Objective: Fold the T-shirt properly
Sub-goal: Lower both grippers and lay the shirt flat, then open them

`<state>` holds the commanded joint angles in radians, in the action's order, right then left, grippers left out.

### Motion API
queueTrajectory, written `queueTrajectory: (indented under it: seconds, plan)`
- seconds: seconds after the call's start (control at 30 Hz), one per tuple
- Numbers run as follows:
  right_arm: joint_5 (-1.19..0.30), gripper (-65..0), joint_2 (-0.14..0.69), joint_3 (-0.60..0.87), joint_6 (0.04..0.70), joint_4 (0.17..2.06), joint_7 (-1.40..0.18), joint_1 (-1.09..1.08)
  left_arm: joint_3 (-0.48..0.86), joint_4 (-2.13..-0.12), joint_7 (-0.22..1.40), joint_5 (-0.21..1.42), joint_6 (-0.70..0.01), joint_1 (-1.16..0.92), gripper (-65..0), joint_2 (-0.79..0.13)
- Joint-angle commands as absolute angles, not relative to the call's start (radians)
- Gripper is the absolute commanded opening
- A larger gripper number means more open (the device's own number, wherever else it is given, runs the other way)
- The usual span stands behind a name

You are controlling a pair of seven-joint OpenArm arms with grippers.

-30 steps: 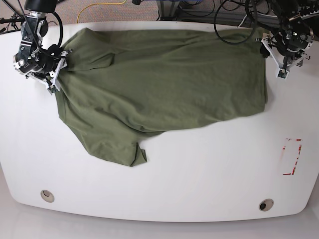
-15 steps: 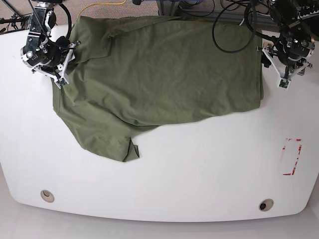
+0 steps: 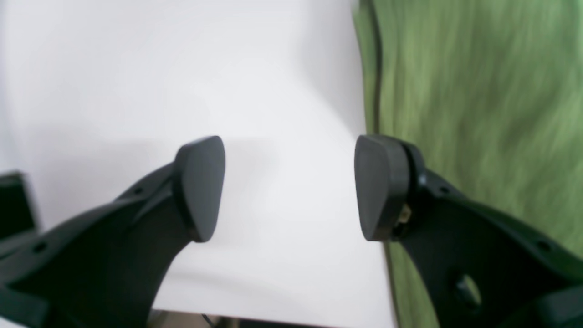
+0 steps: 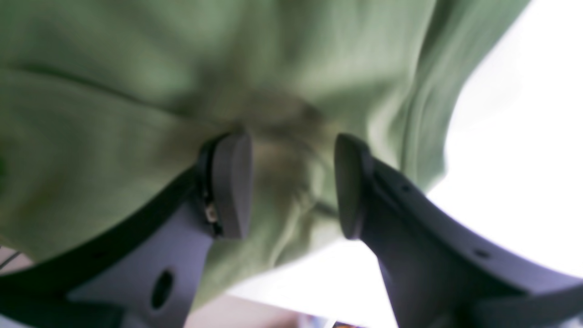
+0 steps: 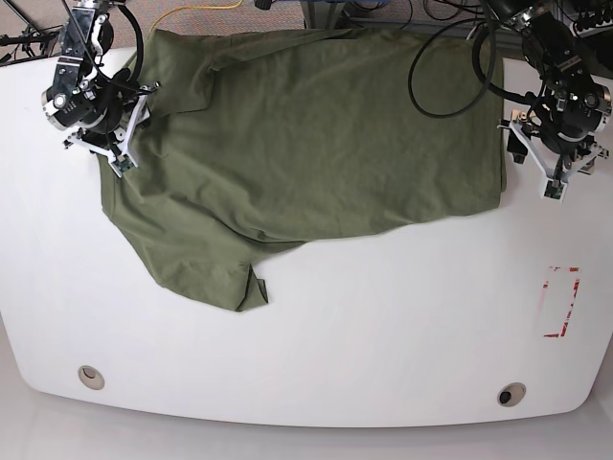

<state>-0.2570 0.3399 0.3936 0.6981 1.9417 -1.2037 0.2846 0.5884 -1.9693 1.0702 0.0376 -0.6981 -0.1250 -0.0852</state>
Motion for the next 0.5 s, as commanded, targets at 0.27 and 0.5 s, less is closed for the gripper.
queueTrajectory:
  seconds: [0.27, 0.5]
  plan:
    - [-0.257, -37.4, 0.280, 0.394, 0.698, 1.991, -1.205, 0.277, 0.568, -1.966, 1.069, 0.036, -0.698, -0.113, -23.5, -0.041]
    - [-0.257, -37.4, 0.202, 0.387, 0.698, 1.994, -1.202, 0.243, 0.501, -1.923, 1.064, 0.036, -0.698, -0.111, -23.5, -0.008]
